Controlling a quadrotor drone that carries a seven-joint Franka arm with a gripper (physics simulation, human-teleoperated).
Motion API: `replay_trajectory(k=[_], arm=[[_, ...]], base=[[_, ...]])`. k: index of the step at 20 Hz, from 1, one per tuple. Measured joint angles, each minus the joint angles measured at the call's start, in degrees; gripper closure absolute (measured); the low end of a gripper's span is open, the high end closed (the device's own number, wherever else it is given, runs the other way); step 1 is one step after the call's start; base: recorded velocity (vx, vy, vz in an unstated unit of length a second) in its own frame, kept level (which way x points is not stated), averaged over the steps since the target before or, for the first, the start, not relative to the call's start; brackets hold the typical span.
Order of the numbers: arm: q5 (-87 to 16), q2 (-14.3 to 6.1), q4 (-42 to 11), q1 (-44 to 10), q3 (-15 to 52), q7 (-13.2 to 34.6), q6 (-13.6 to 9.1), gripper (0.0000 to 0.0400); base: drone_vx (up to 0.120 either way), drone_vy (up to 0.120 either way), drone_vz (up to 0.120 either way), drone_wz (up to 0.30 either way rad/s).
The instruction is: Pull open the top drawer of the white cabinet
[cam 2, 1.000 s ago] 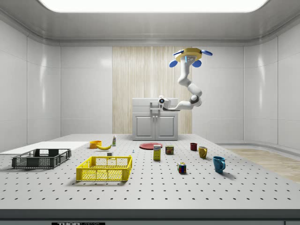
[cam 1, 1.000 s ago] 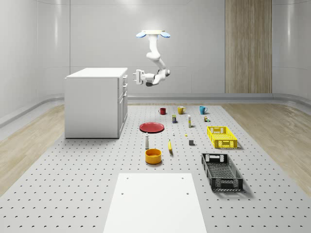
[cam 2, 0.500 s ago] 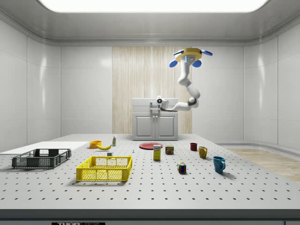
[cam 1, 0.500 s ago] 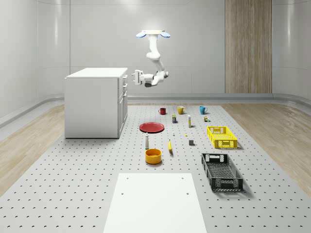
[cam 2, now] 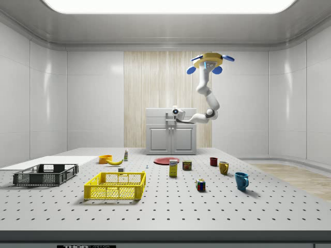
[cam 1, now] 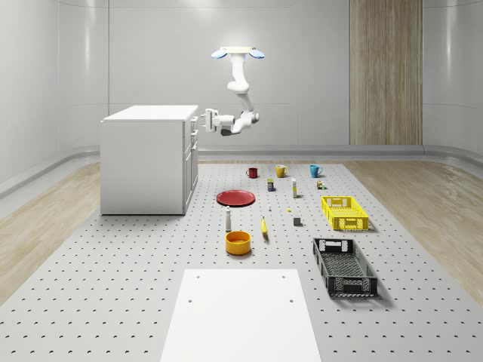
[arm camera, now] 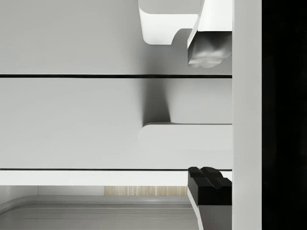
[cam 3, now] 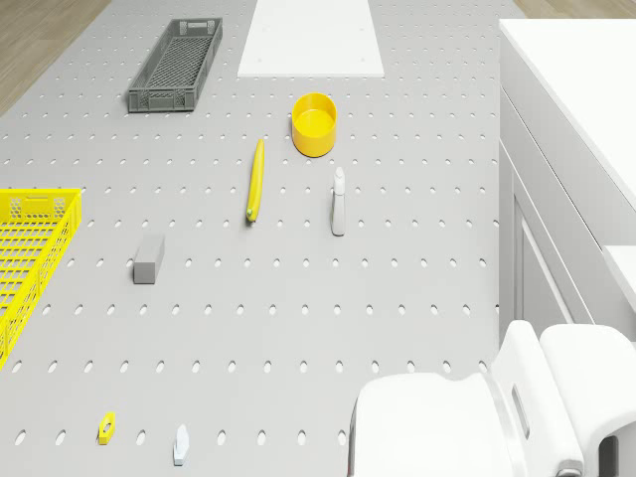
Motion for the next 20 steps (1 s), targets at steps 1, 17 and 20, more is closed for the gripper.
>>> replay_trajectory(k=[1,17,20], arm=[[0.33,0.28,0.14,-0.25,0.37,-0.10,-0.05,0.0095],[4.72,3.29,-0.01,-4.74,5.26,-2.86,-1.70,0.0095],[5.44,3.87,0.25,-5.53,6.26,-3.09,-1.88,0.0095]], base=[[0.000,0.000,0.000,0.000],[0.000,0.000,0.000,0.000],[0.000,0.000,0.000,0.000]])
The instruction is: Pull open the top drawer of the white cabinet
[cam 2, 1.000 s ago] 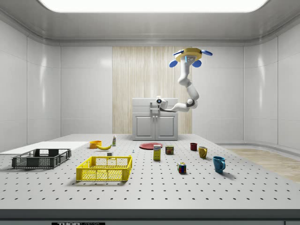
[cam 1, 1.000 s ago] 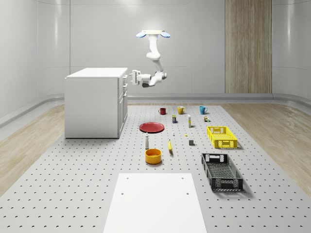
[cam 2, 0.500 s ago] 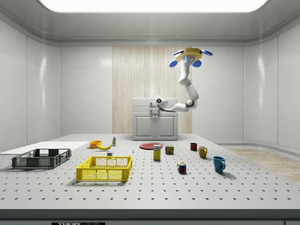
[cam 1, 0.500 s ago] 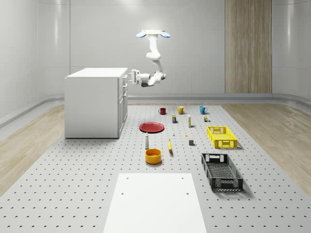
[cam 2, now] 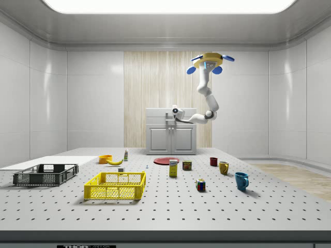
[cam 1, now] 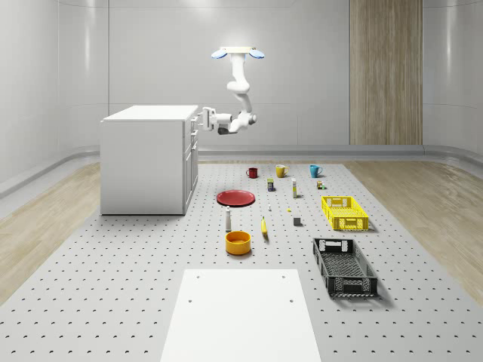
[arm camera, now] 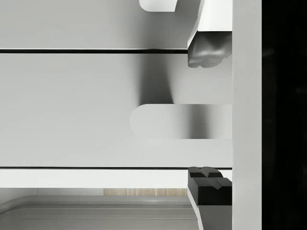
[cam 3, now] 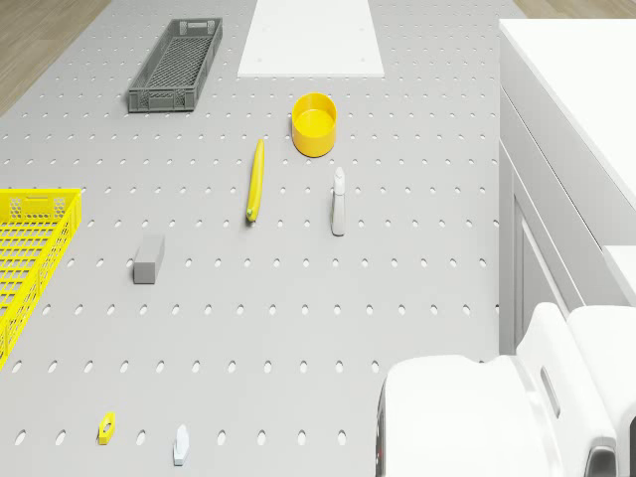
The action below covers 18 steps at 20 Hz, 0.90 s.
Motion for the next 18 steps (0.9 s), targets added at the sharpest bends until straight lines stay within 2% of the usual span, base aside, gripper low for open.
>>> replay_trajectory(k=[7,18], arm=[[0.54,3.17,2.39,-2.21,0.80,-0.36,-2.04,0.0095],[2.31,5.69,4.27,-4.93,3.87,-0.74,-2.77,0.0095]], base=[[0.000,0.000,0.000,0.000],[0.000,0.000,0.000,0.000]])
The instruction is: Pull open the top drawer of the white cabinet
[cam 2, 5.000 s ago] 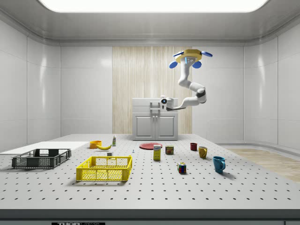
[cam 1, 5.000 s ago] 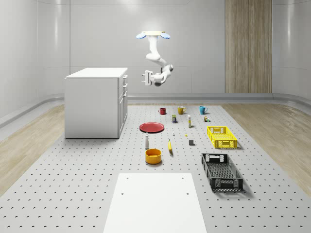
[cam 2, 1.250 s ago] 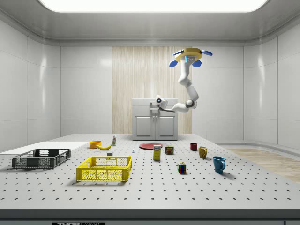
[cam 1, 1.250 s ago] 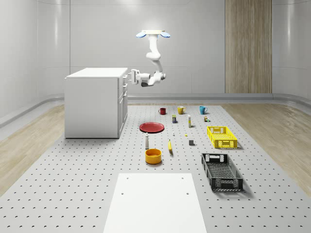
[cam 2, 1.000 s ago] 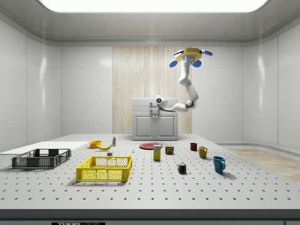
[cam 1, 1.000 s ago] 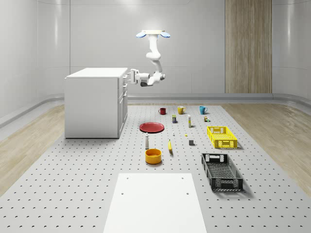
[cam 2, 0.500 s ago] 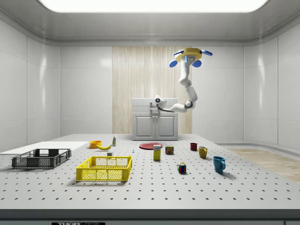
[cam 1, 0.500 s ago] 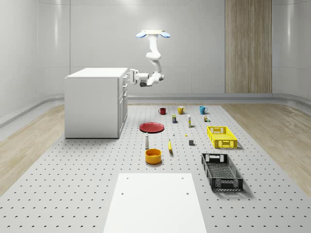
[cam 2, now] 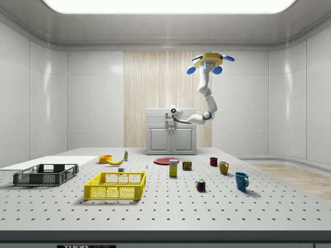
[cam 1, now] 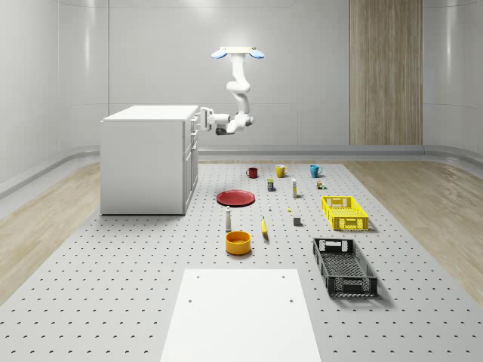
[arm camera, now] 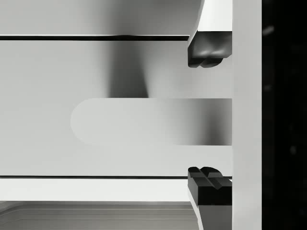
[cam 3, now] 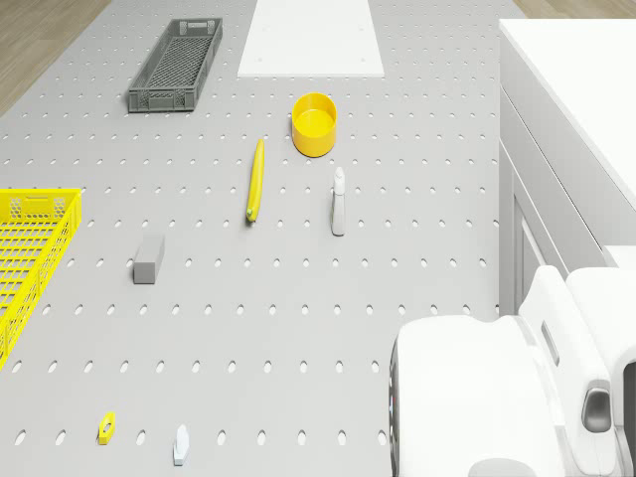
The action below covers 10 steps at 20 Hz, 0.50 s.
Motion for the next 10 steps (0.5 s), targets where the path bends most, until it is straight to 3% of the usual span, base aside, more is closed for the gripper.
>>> replay_trajectory(k=[4,7,10], arm=[[0.36,0.27,0.16,-1.04,0.96,-0.01,-0.30,0.0095],[0.56,0.38,0.21,-1.80,1.62,0.00,-0.55,0.0192],[0.74,0.45,0.23,-2.54,2.23,0.03,-0.80,0.0246]], base=[[0.000,0.000,0.000,0.000],[0.000,0.000,0.000,0.000],[0.000,0.000,0.000,0.000]])
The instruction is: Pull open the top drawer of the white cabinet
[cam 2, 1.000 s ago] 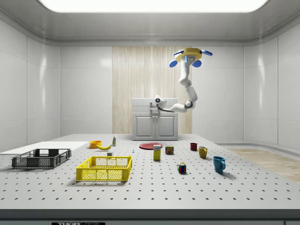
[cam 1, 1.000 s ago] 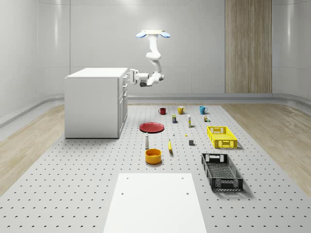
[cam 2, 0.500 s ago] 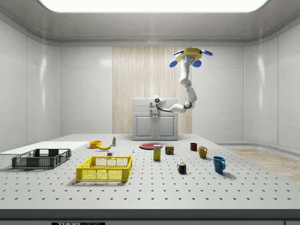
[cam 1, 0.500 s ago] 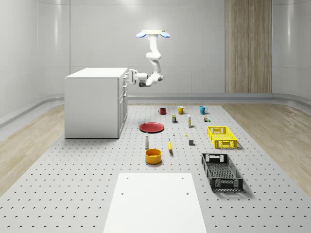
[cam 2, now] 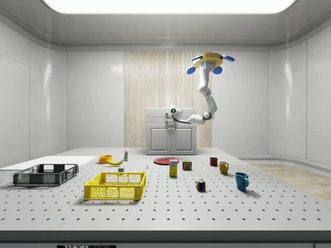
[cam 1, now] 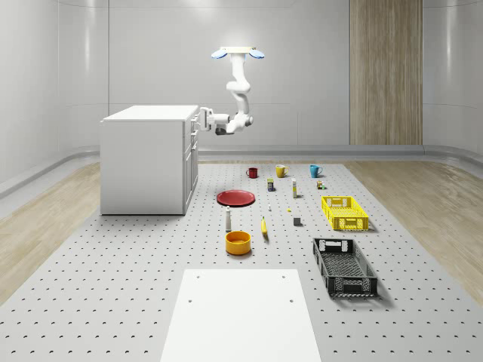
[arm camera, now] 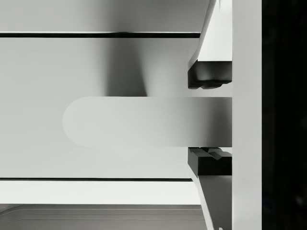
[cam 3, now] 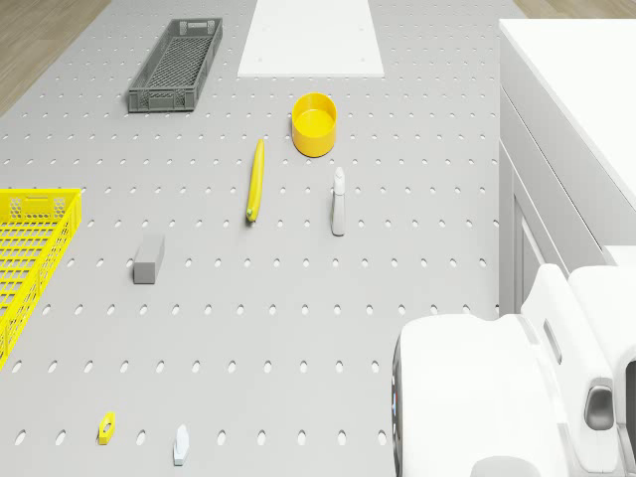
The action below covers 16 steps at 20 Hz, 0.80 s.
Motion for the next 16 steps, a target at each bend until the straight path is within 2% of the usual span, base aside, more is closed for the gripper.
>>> replay_trajectory(k=[4,6,7,11,16], arm=[[0.20,0.06,0.01,-0.94,0.76,0.21,-0.33,0.0277],[-0.46,-0.12,0.28,-1.51,1.24,2.90,-0.38,0.0251],[0.52,0.09,-0.16,-1.63,1.37,-0.68,-0.33,0.0261],[0.13,-0.38,-0.53,-2.69,1.52,-0.21,-1.28,0.0282],[-0.73,-1.11,-1.15,-4.02,1.45,0.65,-2.57,0.0281]], base=[[0.000,0.000,0.000,0.000],[0.000,0.000,0.000,0.000],[0.000,0.000,0.000,0.000],[0.000,0.000,0.000,0.000],[0.000,0.000,0.000,0.000]])
